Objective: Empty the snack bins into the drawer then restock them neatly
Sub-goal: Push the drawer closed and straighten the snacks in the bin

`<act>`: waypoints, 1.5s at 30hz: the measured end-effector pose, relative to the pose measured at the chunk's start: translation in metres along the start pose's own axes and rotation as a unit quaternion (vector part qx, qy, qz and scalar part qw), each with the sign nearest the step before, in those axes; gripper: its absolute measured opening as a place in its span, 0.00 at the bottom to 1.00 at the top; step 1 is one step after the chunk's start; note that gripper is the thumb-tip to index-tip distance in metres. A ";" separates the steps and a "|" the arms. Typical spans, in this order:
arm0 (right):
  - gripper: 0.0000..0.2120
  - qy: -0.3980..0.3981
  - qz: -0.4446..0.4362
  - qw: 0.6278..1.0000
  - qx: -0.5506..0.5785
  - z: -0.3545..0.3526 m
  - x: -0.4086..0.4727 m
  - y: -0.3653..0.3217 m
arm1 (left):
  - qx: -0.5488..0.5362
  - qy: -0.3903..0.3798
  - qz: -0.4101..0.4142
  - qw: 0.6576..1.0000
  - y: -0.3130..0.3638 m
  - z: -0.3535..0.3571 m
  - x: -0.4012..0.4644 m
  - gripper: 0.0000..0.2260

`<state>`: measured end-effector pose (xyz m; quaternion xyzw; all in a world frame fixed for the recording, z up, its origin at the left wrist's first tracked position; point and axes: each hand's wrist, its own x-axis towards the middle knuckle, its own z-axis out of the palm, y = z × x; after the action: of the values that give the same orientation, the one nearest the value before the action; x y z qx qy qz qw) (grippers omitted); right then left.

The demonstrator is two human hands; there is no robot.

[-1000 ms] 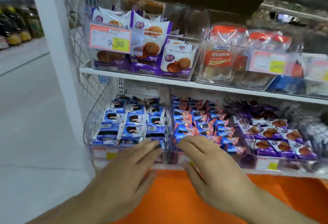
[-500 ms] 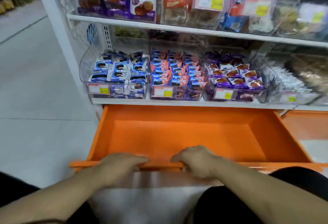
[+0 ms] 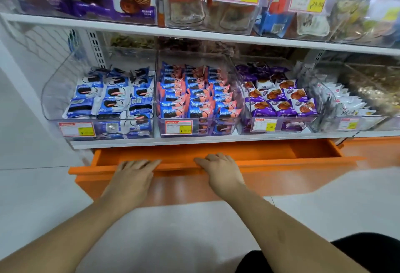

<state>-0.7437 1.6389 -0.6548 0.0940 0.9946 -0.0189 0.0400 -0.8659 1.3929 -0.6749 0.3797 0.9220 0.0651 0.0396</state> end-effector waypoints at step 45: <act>0.10 0.174 -0.127 0.967 0.136 -0.184 0.123 -0.102 | -0.086 0.194 -0.005 0.977 -0.081 -0.168 0.105 0.20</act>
<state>-0.8978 1.5703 -0.4784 -0.0269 0.9782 -0.1420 -0.1491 -1.0176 1.3951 -0.5232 0.3504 0.9050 0.2164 -0.1070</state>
